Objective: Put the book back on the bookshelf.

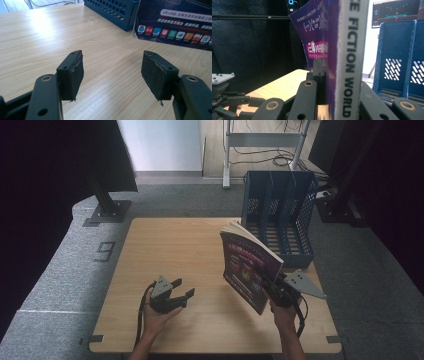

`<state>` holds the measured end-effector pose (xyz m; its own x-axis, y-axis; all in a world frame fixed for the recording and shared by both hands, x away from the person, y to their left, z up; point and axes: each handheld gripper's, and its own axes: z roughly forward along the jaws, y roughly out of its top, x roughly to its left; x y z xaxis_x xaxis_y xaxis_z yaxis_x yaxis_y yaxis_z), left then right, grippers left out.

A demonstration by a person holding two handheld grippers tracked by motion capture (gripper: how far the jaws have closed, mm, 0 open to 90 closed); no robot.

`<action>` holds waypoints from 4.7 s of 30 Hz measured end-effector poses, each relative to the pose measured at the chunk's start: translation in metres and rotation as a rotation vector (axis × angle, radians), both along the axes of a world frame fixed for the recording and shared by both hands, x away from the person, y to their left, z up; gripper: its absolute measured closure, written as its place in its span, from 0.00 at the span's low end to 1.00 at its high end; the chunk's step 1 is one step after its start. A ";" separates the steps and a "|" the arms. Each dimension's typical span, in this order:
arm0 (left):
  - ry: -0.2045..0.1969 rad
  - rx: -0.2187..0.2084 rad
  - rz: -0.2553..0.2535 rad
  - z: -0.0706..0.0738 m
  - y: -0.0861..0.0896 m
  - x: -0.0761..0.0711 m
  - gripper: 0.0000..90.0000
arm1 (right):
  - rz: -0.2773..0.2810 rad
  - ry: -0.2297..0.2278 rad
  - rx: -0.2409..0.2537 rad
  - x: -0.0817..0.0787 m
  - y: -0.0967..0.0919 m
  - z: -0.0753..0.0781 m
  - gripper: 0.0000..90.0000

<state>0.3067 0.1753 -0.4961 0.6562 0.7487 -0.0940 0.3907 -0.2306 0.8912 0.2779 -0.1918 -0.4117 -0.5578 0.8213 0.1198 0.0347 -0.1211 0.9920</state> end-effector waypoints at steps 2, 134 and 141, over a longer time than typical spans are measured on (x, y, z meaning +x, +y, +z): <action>0.002 0.003 -0.001 0.000 0.000 0.000 0.38 | -0.003 0.000 0.002 0.000 -0.002 0.000 0.91; 0.052 -0.023 0.006 -0.003 0.012 0.005 0.38 | -0.334 -0.070 0.005 0.101 -0.024 0.057 0.91; 0.047 -0.022 0.006 -0.003 0.013 0.004 0.38 | -0.353 -0.060 -0.011 0.113 -0.023 0.053 0.91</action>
<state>0.3110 0.1887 -0.4992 0.6464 0.7498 -0.1411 0.4338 -0.2090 0.8764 0.3912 -0.2143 -0.3587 -0.2449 0.9658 0.0853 -0.0655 -0.1043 0.9924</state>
